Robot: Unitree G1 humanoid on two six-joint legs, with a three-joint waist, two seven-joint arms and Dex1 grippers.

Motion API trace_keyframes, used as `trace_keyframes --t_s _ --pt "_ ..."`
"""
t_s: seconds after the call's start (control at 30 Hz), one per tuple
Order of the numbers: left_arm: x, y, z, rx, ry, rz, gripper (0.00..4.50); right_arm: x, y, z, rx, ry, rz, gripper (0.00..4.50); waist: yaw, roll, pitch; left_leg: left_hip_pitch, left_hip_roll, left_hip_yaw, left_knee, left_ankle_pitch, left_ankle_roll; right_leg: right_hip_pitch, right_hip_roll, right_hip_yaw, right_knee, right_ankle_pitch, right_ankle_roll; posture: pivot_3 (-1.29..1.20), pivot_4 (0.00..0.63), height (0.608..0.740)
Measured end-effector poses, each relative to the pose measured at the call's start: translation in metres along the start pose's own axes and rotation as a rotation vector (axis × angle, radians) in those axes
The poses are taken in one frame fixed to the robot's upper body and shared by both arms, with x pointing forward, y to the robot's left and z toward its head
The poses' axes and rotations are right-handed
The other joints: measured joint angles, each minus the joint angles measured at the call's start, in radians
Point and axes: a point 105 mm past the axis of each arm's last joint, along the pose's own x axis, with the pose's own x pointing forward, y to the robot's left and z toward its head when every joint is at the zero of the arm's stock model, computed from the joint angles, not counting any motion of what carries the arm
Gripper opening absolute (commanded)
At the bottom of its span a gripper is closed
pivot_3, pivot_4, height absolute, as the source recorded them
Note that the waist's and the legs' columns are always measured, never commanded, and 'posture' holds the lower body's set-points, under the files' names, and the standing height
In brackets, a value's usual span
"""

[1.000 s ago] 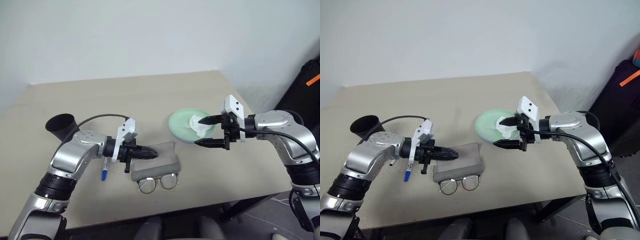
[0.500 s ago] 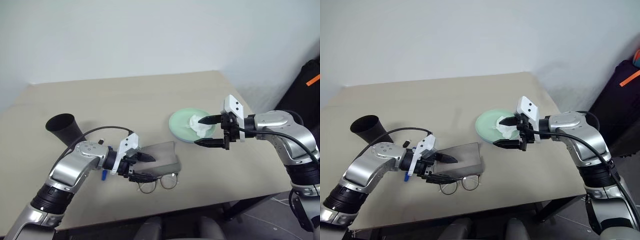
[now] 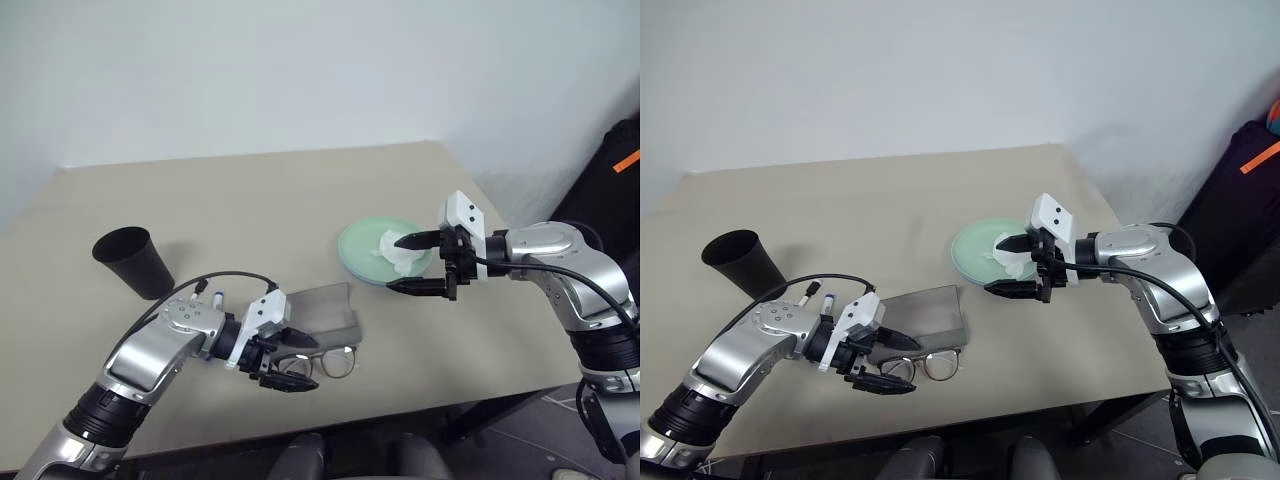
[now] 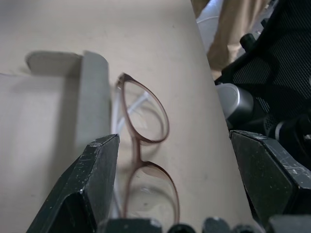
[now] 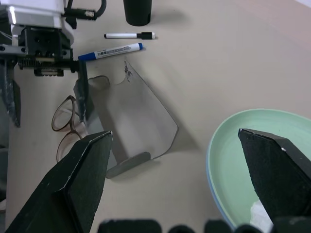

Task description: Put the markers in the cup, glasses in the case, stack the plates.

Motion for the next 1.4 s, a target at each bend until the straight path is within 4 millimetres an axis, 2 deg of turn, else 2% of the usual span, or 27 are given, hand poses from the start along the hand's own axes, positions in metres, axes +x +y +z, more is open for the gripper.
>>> trace_keyframes --t_s 0.17,0.27,0.3,0.6,0.93,1.03,1.1,1.23,1.33,1.4 --pt "0.005 0.000 -0.004 0.007 0.016 -0.004 3.83 0.000 0.000 0.000 0.001 0.000 -0.004 4.50 0.000 0.000 0.000 0.000 0.000 0.000 0.000 0.000 0.000 0.000 0.000 0.000 0.000 0.000 0.000 0.00 0.000 0.698" --pt "0.008 0.000 -0.004 0.006 0.013 -0.007 3.37 0.000 0.000 0.000 0.001 0.000 -0.006 4.50 0.000 0.000 0.000 0.000 0.000 0.000 0.000 0.000 0.000 0.000 0.000 0.000 0.000 0.000 0.000 0.00 0.000 0.698" --pt "0.008 0.001 -0.005 0.004 0.016 -0.005 3.15 0.000 -0.001 0.000 0.000 0.000 -0.008 4.50 0.000 0.000 0.000 0.000 0.000 0.000 0.000 0.000 0.000 0.000 0.000 0.000 0.000 0.000 0.000 0.00 0.000 0.698" --pt "0.010 0.001 -0.008 0.003 0.031 -0.007 0.05 0.000 -0.001 -0.001 0.001 0.002 -0.012 4.50 0.000 0.000 0.000 0.000 0.000 0.000 0.000 0.000 0.000 0.000 0.000 0.000 0.000 0.000 0.000 0.00 0.000 0.698" --pt "0.013 0.000 -0.005 0.000 0.014 -0.015 0.05 0.000 -0.001 -0.001 -0.007 0.004 -0.015 4.50 0.000 0.000 0.000 0.000 0.000 0.000 0.000 0.000 0.000 0.000 0.000 0.000 0.000 0.000 0.000 0.00 0.000 0.698" --pt "0.016 -0.001 0.003 -0.029 -0.034 -0.038 0.05 0.001 -0.001 -0.001 -0.010 0.005 -0.015 4.50 0.000 0.000 0.000 0.000 0.000 0.000 0.000 0.000 0.000 0.000 0.000 0.000 0.000 0.000 0.000 0.00 0.000 0.698" --pt "0.013 0.001 0.016 -0.044 -0.093 -0.039 0.05 0.001 -0.001 -0.002 -0.011 0.007 -0.016 4.50 0.000 0.000 0.000 0.000 0.000 -0.001 0.000 0.000 0.000 0.000 0.000 0.000 0.000 0.000 0.000 0.00 0.000 0.698" --pt "-0.004 0.017 0.045 -0.017 -0.181 0.017 0.05 0.001 -0.001 -0.002 -0.018 0.007 -0.017 4.50 -0.001 0.000 0.000 0.000 0.000 0.000 0.001 0.000 0.000 0.000 0.000 0.000 0.000 0.000 0.000 0.00 0.000 0.698" --pt "-0.023 0.043 0.049 -0.045 -0.204 0.107 0.05 0.002 -0.001 -0.001 -0.024 0.003 -0.016 4.50 -0.001 0.000 0.000 0.000 -0.001 0.000 0.001 0.000 0.000 0.000 0.001 0.000 0.000 0.000 0.000 0.00 0.000 0.698" --pt "-0.030 0.053 0.049 -0.044 -0.199 0.147 0.05 0.003 -0.001 -0.001 -0.026 0.001 -0.014 4.50 -0.001 0.000 0.000 0.000 -0.001 0.001 0.001 0.000 0.000 0.000 0.000 0.000 0.000 0.000 0.000 0.00 0.000 0.698"
